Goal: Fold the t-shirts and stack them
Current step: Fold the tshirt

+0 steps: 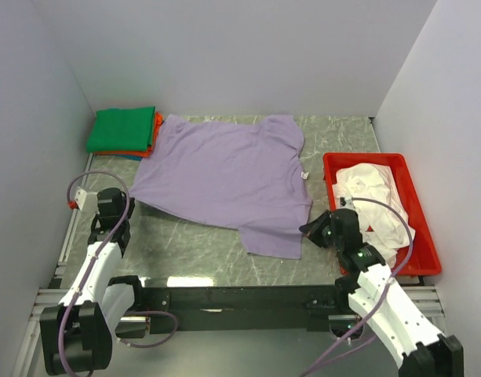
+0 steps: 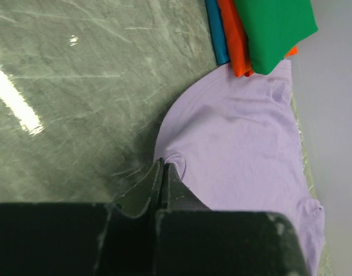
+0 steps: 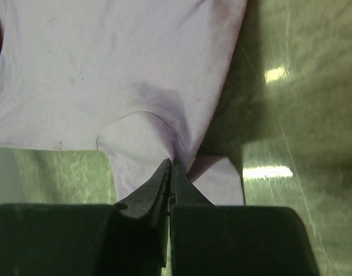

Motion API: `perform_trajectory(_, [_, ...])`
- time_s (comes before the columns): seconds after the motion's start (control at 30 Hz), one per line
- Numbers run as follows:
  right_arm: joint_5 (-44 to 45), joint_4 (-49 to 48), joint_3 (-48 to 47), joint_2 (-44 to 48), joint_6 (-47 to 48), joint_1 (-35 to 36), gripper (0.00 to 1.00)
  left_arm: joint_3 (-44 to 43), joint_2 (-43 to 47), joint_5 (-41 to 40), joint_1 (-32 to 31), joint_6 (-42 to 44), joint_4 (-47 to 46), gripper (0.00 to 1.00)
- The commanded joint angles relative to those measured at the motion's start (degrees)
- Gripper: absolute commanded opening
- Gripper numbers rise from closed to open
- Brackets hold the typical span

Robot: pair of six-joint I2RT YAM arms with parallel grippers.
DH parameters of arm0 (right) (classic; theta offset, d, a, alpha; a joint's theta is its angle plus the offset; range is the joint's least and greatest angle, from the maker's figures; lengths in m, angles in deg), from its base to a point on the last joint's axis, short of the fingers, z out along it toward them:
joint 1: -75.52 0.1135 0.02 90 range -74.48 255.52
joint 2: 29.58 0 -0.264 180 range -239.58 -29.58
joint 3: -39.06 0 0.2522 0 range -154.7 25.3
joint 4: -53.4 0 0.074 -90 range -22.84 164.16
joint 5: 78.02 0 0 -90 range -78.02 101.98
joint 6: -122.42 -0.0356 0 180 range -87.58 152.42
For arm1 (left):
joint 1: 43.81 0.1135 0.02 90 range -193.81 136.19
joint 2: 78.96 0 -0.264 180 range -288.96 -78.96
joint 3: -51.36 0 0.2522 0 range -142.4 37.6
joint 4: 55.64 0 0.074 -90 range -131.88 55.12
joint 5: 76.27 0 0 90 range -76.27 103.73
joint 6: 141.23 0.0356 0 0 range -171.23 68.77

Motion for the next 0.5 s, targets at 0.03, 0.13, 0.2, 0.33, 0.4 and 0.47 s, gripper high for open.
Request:
perform_trajectory(0.03, [-0.9,9.1,0.5,7.3,-2.5,0.3,0.0,1.0,3.3,-2.5,0.2,-1.3,3.9,0.01])
perform_trajectory(0.13, [-0.7,13.9,-0.2,11.5,-2.9,0.4,0.0,1.8,5.2,-3.5,0.3,-1.8,5.9,0.01])
perform_trajectory(0.2, [-0.6,16.9,-0.7,13.4,-3.0,0.4,0.0,2.0,6.4,-3.9,0.2,-2.1,7.0,0.01])
perform_trajectory(0.33, [-1.6,21.3,-2.0,17.4,-2.7,0.2,0.0,1.5,8.0,-5.5,0.3,-3.0,10.4,0.01])
perform_trajectory(0.4, [-2.0,23.0,-2.9,18.4,-2.2,0.4,0.0,1.4,9.8,-6.8,0.2,-3.5,12.5,0.01])
perform_trajectory(0.47, [-1.2,23.5,-4.2,19.2,-1.4,0.4,0.0,1.4,11.2,-7.7,0.1,-4.7,13.6,0.01])
